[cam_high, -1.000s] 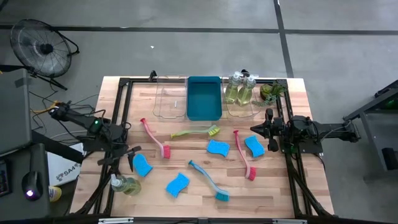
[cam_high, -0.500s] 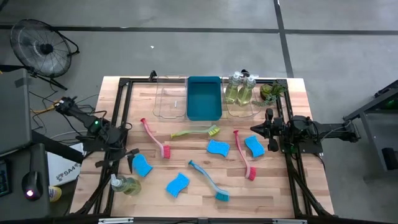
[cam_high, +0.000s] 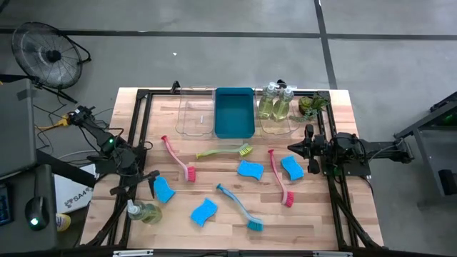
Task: Pick & Place Kitchen Sink Supplies
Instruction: Put the green dish soap into the right transparent bin
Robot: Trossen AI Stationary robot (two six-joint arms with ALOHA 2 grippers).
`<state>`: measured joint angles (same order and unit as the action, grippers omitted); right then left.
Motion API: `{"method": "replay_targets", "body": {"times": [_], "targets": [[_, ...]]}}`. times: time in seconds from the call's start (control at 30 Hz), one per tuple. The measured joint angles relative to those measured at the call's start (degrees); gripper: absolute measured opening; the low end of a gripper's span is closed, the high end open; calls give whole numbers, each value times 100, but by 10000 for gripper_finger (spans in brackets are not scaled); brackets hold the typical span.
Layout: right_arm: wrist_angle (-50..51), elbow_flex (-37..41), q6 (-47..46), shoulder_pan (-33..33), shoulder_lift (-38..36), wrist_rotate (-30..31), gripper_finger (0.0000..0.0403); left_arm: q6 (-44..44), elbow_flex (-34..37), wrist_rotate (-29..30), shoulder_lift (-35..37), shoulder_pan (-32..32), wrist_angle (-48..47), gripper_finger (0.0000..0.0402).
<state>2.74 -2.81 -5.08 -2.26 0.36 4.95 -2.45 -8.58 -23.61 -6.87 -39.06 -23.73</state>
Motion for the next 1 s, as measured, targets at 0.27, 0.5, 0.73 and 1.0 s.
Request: {"method": "replay_targets", "body": {"times": [0.27, 0.5, 0.73, 1.0], "targets": [[0, 0, 0, 2, 0, 0, 11, -149, 2, -21, -2, 1, 12, 351], [0, 0, 0, 0, 2, 0, 11, -237, 6, -135, -2, 1, 73, 351], [-1, -2, 0, 0, 2, -2, 11, -385, 13, -236, -8, 1, 715, 351], [0, -2, 0, 1, 1, -1, 11, -229, 11, -198, -361, -116, 1215, 351]]}}
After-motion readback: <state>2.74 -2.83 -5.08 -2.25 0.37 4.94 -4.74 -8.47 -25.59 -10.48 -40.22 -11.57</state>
